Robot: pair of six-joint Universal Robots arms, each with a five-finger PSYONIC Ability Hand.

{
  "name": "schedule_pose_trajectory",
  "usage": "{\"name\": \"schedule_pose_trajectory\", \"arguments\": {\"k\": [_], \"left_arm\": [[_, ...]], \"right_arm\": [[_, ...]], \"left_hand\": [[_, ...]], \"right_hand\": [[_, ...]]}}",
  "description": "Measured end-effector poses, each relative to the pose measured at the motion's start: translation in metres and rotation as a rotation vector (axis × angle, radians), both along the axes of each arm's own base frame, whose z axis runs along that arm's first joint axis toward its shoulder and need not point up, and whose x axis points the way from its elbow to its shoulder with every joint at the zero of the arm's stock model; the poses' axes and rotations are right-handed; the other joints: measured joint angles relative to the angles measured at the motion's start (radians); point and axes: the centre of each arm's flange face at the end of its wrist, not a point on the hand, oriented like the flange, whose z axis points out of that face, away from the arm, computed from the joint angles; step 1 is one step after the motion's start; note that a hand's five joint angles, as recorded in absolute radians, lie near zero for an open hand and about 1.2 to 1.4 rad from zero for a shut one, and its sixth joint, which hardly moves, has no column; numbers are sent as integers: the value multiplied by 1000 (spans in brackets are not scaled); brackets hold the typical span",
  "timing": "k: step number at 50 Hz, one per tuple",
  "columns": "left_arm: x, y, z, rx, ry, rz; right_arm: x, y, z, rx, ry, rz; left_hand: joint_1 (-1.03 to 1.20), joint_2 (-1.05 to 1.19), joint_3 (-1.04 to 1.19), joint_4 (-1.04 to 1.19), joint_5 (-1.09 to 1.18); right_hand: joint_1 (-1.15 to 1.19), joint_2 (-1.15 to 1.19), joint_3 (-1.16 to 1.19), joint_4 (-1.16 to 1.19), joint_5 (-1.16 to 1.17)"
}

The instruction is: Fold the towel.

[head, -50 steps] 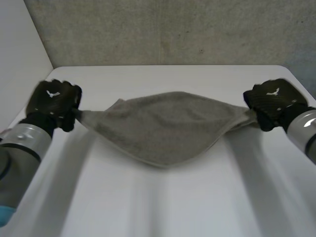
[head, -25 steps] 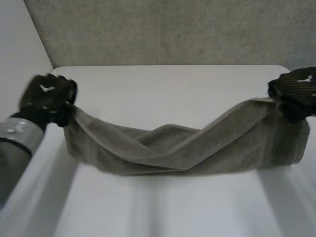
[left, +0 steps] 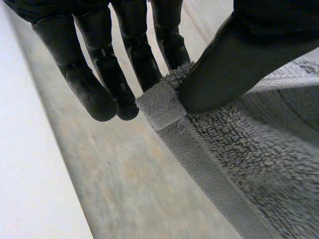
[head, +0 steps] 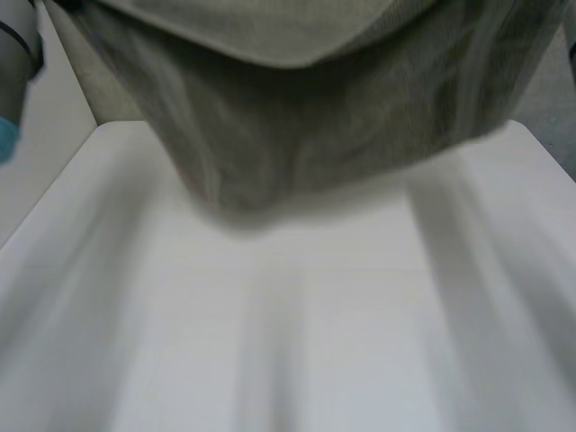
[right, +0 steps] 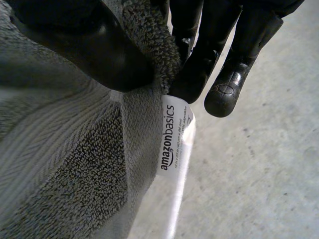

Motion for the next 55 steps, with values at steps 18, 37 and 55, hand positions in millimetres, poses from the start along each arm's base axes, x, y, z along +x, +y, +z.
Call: {"name": "schedule_pose_trajectory", "arguments": {"k": [18,37,55], "left_arm": [[7,37,-149,418,-72,-87],[32,134,-182,344,-362,-87],[38,139,-184,338,-362,-132]], "right_arm": [[-9,33,-148,716,223,53],[-49,110,-141,785,316,6],[-84,105,-121,795,286,22]], "left_hand": [[0,0,0,0,0],[0,0,1,0,0],[0,0,1,0,0]], "right_hand": [[0,0,2,0,0],[0,0,2,0,0],[0,0,2,0,0]]}}
